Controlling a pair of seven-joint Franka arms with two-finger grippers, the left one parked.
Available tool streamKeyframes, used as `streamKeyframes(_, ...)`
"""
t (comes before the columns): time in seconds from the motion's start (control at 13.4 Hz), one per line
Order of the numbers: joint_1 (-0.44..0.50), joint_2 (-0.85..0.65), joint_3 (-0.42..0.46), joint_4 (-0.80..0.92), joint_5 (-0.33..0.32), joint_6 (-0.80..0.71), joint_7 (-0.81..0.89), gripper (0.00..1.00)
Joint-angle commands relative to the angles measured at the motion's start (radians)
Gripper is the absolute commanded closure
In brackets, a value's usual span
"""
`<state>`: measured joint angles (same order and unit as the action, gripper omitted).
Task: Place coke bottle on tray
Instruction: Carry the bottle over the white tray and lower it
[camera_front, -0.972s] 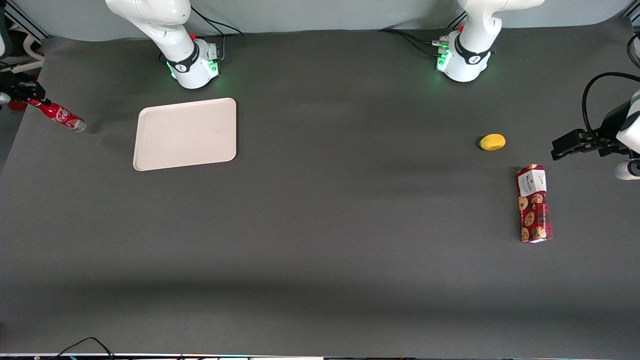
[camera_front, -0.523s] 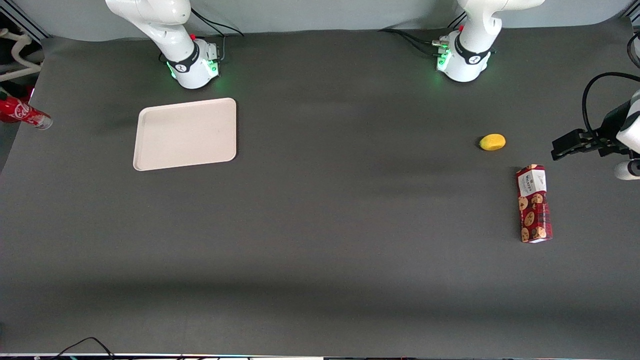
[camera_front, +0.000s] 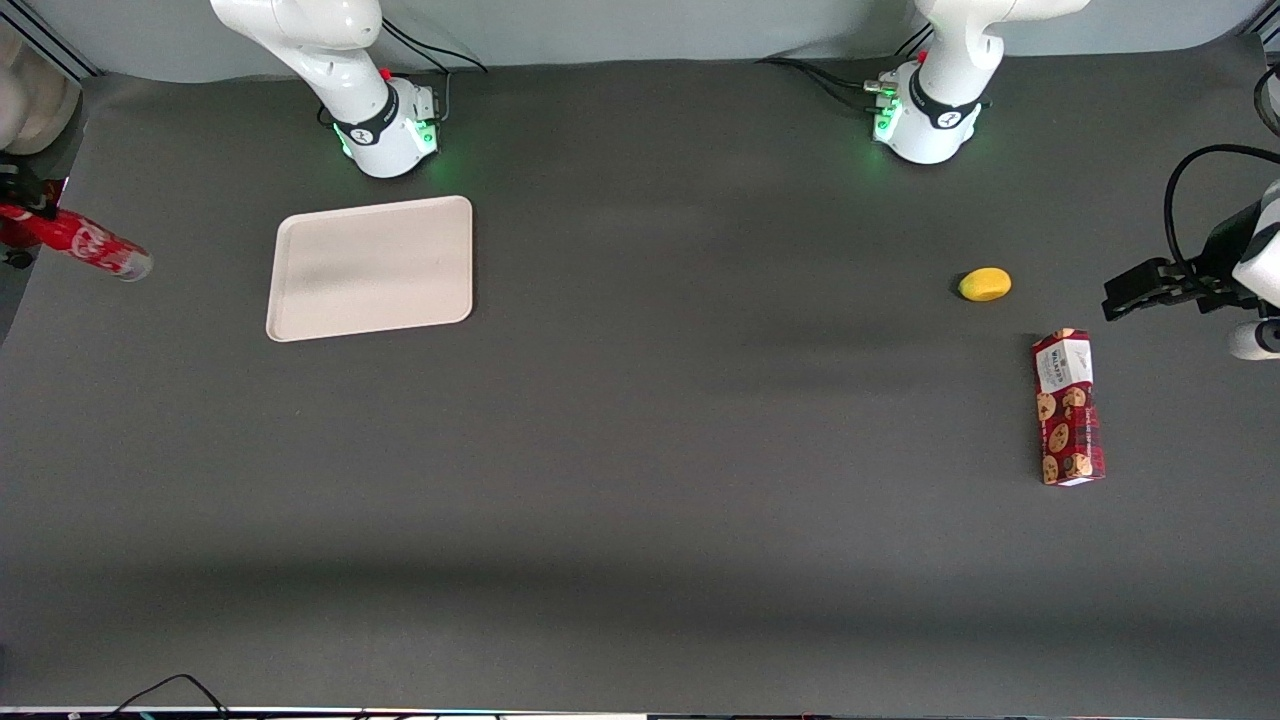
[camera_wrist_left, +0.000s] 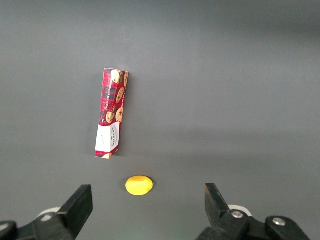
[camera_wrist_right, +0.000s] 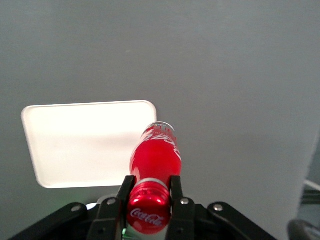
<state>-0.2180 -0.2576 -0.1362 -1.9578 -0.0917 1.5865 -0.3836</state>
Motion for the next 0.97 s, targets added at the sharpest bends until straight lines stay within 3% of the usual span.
streamKeyframes(0.0,-0.004,-0.063,0.021,-0.129,0.023,0.039,0.046,1.00)
streamKeyframes(0.45,0.009,-0.172,0.056,-0.453,0.023,0.266,0.135,1.00)
streamKeyframes(0.9,0.002,-0.169,0.052,-0.702,0.021,0.545,0.146,1.00)
